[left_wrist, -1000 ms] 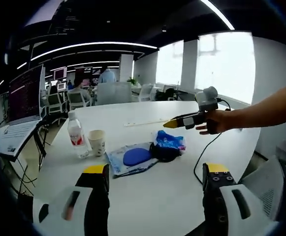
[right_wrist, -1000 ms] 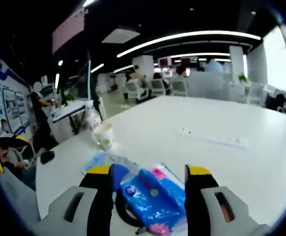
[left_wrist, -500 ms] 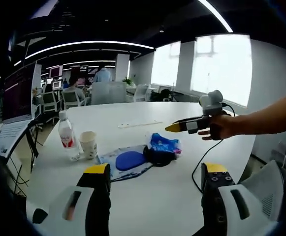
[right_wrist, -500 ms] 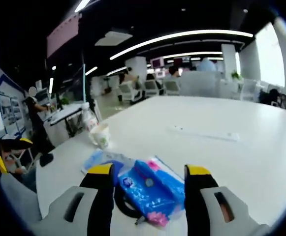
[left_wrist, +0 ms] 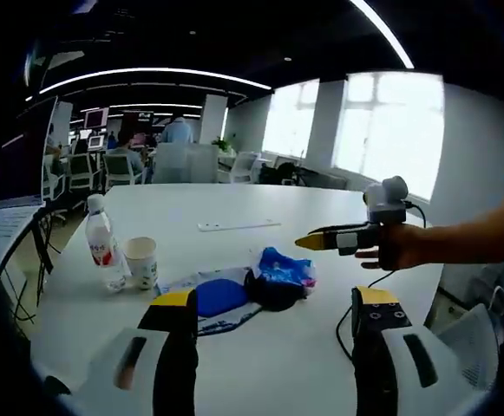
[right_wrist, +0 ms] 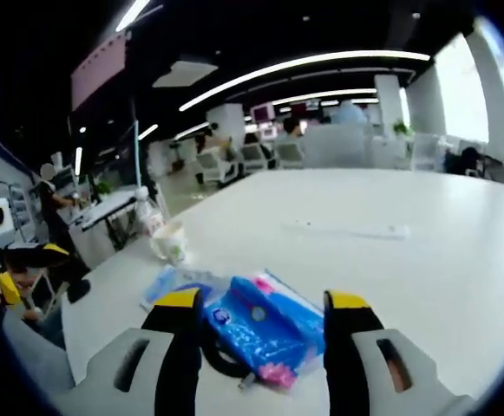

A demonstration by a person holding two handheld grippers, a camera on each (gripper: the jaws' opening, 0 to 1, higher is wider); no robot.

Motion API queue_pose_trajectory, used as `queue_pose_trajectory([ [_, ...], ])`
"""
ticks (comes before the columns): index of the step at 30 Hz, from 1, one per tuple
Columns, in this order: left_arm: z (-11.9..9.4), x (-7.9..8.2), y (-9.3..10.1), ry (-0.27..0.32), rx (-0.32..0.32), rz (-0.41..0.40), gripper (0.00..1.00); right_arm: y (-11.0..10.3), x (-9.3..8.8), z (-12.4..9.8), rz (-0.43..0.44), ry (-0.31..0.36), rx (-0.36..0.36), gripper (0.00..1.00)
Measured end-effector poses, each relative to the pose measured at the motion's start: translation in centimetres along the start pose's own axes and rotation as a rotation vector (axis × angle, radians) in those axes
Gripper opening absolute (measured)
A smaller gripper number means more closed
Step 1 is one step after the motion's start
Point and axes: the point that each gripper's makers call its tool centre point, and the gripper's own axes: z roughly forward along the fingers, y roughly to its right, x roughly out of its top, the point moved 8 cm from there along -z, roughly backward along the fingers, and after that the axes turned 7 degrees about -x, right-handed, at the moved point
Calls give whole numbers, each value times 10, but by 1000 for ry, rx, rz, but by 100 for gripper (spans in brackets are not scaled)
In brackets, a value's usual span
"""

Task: Arrange the tabletop items into an orderly group along one side of the table until the central work area is clear of visible clutter.

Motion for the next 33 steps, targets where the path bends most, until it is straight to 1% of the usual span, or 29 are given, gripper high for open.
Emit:
queue_pose_trajectory([
  [5,11,4,-8,0,5,-2,70,-1,-2,-1,24,1,-15,52],
  [7,15,5,-11,1,1,-4,69,-1,-3,-2,28,-1,-20,52],
  [8,17,5,-13,-9,-3,-3,69,-1,-4,-2,30,-1,-22,52],
  [13,27,8,-19,-4,-10,-13,70,1,-9,-6,43,-8,-37,52],
  [19,39,12,-23,-6,-13,4,69,3,-15,-11,46,-20,-45,51],
  [24,53,15,-24,-8,-20,10,68,6,-20,-16,67,-23,-61,51],
  [27,61,16,-24,-8,-22,28,64,9,-22,-18,86,-21,-76,50],
  [30,69,18,-24,-7,-34,22,65,12,-25,-20,97,-23,-89,50],
  [33,78,20,-25,-16,-37,35,64,14,-27,-21,107,-23,-96,50],
])
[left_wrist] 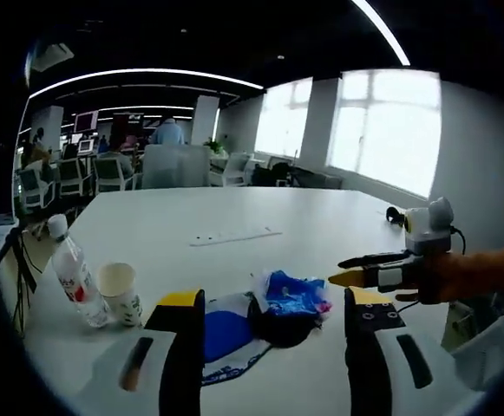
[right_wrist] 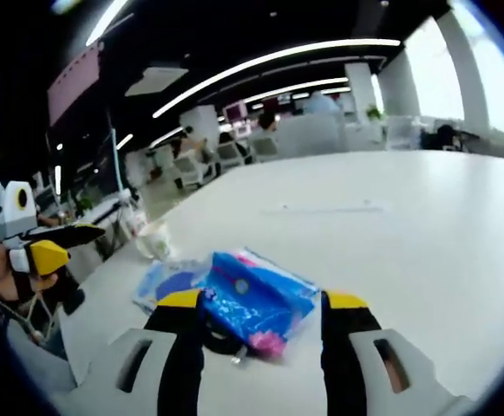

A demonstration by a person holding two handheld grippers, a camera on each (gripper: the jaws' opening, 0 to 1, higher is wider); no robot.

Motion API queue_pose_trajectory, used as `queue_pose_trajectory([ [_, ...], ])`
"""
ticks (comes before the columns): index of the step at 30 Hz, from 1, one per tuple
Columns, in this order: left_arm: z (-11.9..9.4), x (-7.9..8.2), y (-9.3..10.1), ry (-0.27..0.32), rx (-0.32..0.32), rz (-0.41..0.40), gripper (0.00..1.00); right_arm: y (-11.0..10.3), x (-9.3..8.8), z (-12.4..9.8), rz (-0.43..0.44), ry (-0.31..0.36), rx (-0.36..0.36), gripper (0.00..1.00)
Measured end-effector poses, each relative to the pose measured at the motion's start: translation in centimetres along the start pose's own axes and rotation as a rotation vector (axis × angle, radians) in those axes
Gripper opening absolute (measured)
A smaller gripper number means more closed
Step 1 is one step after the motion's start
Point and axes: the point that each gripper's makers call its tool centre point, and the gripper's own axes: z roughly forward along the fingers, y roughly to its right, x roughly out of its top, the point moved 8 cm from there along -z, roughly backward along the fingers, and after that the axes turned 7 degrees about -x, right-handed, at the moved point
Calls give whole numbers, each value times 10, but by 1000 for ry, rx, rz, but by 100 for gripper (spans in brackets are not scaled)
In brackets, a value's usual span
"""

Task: Arrange the tabletop items into an orderly group along one side of the table until the central work area is clear of visible clutter.

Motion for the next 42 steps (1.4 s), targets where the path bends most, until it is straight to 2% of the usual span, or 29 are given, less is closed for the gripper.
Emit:
queue_pose_trajectory([
  [9,25,-1,-5,-33,-7,8,60,3,-11,-1,32,-19,-22,49],
  [14,40,-2,-3,-55,-24,16,60,7,-18,-3,78,-20,-36,50],
  [16,45,-4,-3,-66,-32,23,61,9,-22,-3,111,-24,-29,52],
  [20,55,-10,-2,-87,-49,26,61,14,-27,-4,107,-39,-48,54],
  [23,63,-14,-2,-106,-60,28,61,17,-28,-4,131,-39,-46,60],
  [30,79,-14,-3,-125,-74,31,61,21,-30,4,123,-65,-46,71],
  [35,89,-14,-7,-137,-74,32,61,20,-30,11,123,-81,-35,75],
  [42,103,-15,-13,-154,-71,26,61,21,-31,20,120,-92,-26,75],
])
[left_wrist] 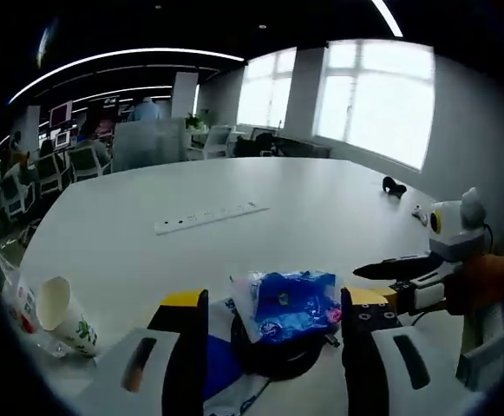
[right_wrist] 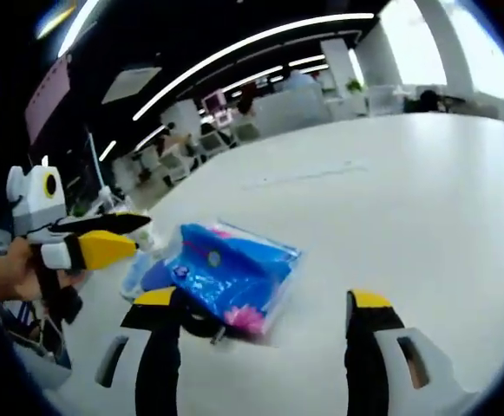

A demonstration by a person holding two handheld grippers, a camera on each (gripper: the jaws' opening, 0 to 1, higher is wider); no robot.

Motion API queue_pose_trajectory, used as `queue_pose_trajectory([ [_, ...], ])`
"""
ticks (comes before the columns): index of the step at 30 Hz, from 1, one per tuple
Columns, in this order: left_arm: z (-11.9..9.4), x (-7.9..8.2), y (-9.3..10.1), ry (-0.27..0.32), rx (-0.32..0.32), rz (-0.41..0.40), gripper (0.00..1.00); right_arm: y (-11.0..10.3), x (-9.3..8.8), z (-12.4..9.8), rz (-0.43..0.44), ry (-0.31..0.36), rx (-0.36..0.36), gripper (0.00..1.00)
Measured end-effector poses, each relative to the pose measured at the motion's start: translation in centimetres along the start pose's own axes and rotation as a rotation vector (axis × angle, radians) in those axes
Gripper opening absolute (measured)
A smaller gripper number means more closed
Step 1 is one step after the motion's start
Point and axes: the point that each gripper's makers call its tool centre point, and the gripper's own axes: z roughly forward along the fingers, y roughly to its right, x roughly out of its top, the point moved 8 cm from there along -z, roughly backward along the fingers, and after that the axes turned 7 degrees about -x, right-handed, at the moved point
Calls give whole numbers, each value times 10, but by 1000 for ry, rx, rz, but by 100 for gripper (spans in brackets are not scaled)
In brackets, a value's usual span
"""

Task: Arrange the tabletop items into an orderly group along one side of the table until the central work area is clear of visible clutter.

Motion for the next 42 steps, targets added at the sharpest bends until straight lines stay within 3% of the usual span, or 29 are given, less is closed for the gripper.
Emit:
queue_pose_trajectory([
  [9,22,1,-7,-29,-2,13,60,8,4,12,25,-8,-25,70],
  [17,34,-11,-10,-75,1,26,57,10,0,23,67,-31,-38,65],
  [32,39,-19,-15,-99,15,3,48,6,1,31,86,-42,-50,48],
  [42,39,-22,-17,-109,25,-4,35,2,1,33,81,-44,-51,41],
])
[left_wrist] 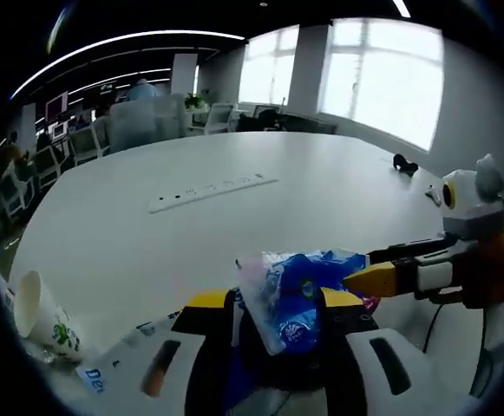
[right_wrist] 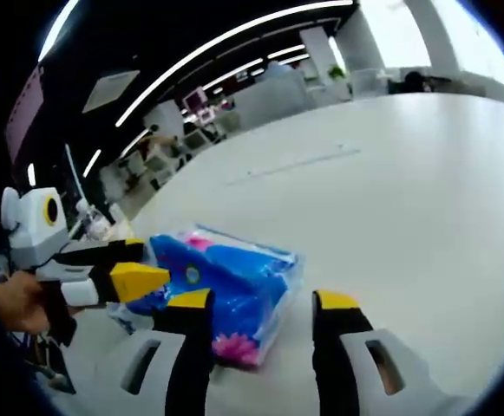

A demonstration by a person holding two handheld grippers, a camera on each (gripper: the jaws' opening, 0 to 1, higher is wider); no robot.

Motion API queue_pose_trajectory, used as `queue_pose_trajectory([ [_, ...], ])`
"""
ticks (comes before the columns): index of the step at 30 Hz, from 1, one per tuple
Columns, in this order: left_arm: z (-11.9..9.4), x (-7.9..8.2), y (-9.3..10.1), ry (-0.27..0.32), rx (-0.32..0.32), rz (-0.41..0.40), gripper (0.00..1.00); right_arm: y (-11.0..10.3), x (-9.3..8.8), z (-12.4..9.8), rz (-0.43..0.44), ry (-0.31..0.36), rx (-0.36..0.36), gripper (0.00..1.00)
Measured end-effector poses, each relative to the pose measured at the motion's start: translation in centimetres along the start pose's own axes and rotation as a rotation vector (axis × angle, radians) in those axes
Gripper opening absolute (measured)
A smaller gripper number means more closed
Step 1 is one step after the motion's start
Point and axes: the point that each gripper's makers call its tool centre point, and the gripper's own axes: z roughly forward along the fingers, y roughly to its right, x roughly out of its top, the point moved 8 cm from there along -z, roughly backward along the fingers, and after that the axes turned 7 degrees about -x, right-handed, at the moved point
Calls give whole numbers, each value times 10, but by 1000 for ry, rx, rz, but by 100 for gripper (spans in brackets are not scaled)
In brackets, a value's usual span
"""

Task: Arrange the tabletop items into an orderly group along one side of the table until the central work area is clear of visible clutter.

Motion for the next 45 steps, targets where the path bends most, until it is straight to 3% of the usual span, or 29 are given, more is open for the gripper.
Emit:
queue_pose_trajectory([
  [24,-3,-3,1,-15,12,24,25,-1,-1,-8,46,2,-8,21],
  [30,-5,-2,2,-11,13,27,23,3,-1,-16,70,20,-41,10],
  [45,-10,-2,8,-4,9,30,14,10,-3,-29,100,35,-87,3],
])
